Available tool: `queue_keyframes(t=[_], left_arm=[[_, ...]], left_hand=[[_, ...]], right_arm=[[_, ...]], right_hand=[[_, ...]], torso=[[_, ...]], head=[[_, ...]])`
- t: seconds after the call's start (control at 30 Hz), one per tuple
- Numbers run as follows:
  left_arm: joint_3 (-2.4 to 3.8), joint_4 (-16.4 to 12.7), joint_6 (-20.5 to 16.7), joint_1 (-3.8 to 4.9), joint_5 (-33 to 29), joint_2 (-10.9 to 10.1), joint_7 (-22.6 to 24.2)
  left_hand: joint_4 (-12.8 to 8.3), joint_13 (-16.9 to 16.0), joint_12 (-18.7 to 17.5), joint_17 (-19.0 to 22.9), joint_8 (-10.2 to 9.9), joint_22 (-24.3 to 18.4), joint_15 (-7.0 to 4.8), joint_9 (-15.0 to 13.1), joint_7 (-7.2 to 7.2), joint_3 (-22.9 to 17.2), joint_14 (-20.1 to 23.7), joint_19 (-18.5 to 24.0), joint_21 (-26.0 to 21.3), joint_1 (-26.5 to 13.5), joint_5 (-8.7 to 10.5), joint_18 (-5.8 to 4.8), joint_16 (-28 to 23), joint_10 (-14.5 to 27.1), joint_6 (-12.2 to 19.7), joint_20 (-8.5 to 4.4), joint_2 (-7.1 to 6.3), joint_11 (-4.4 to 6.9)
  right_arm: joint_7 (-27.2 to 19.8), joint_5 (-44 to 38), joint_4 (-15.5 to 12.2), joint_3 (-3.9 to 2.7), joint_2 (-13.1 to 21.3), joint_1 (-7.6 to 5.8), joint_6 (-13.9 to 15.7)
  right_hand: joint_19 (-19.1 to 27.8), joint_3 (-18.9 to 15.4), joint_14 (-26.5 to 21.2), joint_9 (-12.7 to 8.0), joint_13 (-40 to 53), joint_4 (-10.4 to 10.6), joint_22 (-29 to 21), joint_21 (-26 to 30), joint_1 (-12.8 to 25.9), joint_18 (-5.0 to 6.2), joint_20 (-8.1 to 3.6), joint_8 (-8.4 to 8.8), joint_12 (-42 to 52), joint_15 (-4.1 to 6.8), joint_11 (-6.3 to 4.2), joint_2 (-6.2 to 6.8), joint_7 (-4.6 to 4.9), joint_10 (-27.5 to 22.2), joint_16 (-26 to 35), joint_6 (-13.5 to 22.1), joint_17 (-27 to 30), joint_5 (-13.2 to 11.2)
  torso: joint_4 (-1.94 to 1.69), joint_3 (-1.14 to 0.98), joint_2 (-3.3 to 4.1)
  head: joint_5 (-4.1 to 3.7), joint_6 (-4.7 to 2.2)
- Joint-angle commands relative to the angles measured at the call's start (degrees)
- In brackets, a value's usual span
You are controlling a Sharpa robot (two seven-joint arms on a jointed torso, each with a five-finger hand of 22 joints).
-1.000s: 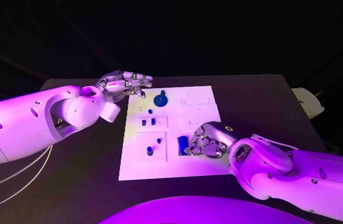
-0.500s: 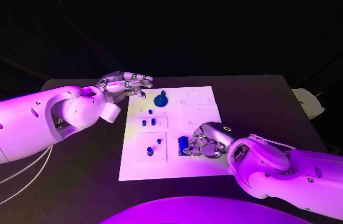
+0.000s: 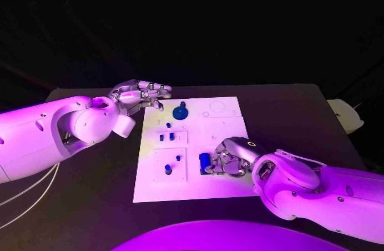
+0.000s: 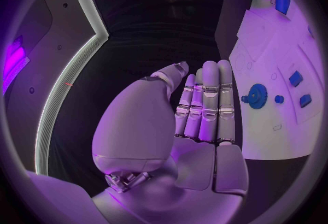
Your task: Assemble the parts on the task board
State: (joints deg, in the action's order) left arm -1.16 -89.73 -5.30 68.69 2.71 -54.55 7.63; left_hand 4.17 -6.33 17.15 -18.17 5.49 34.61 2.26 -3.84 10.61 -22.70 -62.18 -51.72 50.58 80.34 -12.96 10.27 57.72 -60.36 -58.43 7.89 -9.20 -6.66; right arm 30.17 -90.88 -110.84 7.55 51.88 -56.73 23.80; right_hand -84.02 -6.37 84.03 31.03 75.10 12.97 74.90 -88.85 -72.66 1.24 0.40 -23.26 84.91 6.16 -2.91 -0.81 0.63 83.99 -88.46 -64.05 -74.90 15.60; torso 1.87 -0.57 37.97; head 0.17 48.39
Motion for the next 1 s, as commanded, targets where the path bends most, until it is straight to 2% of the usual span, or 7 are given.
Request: queue_keyframes(t=[0.03, 0.4, 0.6, 0.73, 1.0], left_arm=[[0.03, -0.1, 1.1, 0.02, -0.2, 0.1, 0.1], [0.03, -0.1, 1.3, 0.02, -0.2, 0.0, -0.1], [0.03, -0.2, 1.4, 0.02, -0.2, 0.0, -0.2], [0.03, -0.2, 1.4, 0.02, -0.2, 0.0, -0.2], [0.03, -0.2, 1.4, 0.02, -0.2, 0.0, -0.2]], left_hand=[[0.1, 0.0, 0.2, 0.0, 0.0, 0.0, 0.21, -0.1, 0.05, -0.2, 0.1, -0.3, -0.2, 0.1, 0.19, 0.3, 0.1, 0.3, 0.4, 0.06, 0.3, -0.08], [0.1, 0.0, 0.2, 0.0, 0.0, 0.0, 0.21, -0.1, 0.05, -0.2, 0.1, -0.3, -0.2, 0.1, 0.19, 0.3, 0.1, 0.3, 0.4, 0.06, 0.3, -0.08], [0.1, 0.0, 0.2, 0.0, 0.0, -0.1, 0.22, -0.1, 0.06, -0.2, 0.1, -0.3, -0.3, 0.1, 0.19, 0.3, 0.1, 0.4, 0.4, 0.06, 0.36, -0.09], [0.1, 0.0, 0.3, 0.0, 0.0, -0.1, 0.22, -0.1, 0.06, -0.3, 0.1, -0.3, -0.3, 0.2, 0.18, 0.3, 0.1, 0.4, 0.4, 0.06, 0.44, -0.09], [0.1, 0.0, 0.3, 0.0, 0.0, -0.1, 0.22, -0.1, 0.06, -0.3, 0.1, -0.3, -0.3, 0.2, 0.18, 0.3, 0.1, 0.4, 0.4, 0.06, 0.44, -0.09]], right_arm=[[0.4, -0.7, 0.3, -0.06, -0.3, -0.01, -1.4], [0.8, -0.8, 0.6, -0.06, -0.6, -0.02, -3.0], [0.8, -0.8, 0.7, -0.05, -0.9, -0.02, -2.8], [0.8, -0.9, 1.0, -0.05, -1.1, -0.02, -2.2], [0.6, -0.9, 1.1, -0.05, -1.3, -0.02, -1.8]], right_hand=[[-5.7, 0.3, 5.4, 0.1, 11.8, 0.1, 14.9, -0.3, -0.3, -1.06, -0.41, -0.33, 0.2, 0.37, -0.49, -0.19, -0.22, 4.2, -0.2, -0.2, -12.1, -0.1], [-5.7, 0.8, 5.4, 0.2, 11.8, -0.8, 14.8, -0.3, -1.5, -1.04, -0.46, -0.34, 0.2, 0.42, -0.55, 0.35, -0.27, 4.1, -0.2, -0.1, -12.1, -1.9], [-5.6, 0.9, 5.4, 0.3, 11.9, -1.3, 14.8, -0.1, -1.9, -1.02, -0.46, -0.35, 0.3, 0.39, -0.5, 0.74, -0.2, 4.2, -0.2, -0.1, -12.0, -3.9], [-5.6, 1.1, 5.4, 0.4, 11.9, -1.2, 14.8, -0.2, -1.7, -1.02, -0.45, -0.36, 0.3, 0.37, -0.48, 0.37, -0.19, 4.2, -0.2, -0.2, -12.0, -4.7], [-5.6, 1.3, 5.4, 0.4, 11.9, -1.1, 14.8, -0.2, -1.6, -1.03, -0.45, -0.35, 0.3, 0.37, -0.48, 0.03, -0.19, 4.2, -0.2, -0.2, -12.1, -4.8]], torso=[[0.03, 0.0, 0.02], [0.02, 0.0, 0.01], [0.03, 0.03, -0.02], [0.0, -0.01, 0.0], [0.02, 0.03, 0.0]], head=[[0.05, 0.03], [0.01, 0.23], [-0.06, 0.16], [-0.06, 0.15], [-0.04, 0.15]])
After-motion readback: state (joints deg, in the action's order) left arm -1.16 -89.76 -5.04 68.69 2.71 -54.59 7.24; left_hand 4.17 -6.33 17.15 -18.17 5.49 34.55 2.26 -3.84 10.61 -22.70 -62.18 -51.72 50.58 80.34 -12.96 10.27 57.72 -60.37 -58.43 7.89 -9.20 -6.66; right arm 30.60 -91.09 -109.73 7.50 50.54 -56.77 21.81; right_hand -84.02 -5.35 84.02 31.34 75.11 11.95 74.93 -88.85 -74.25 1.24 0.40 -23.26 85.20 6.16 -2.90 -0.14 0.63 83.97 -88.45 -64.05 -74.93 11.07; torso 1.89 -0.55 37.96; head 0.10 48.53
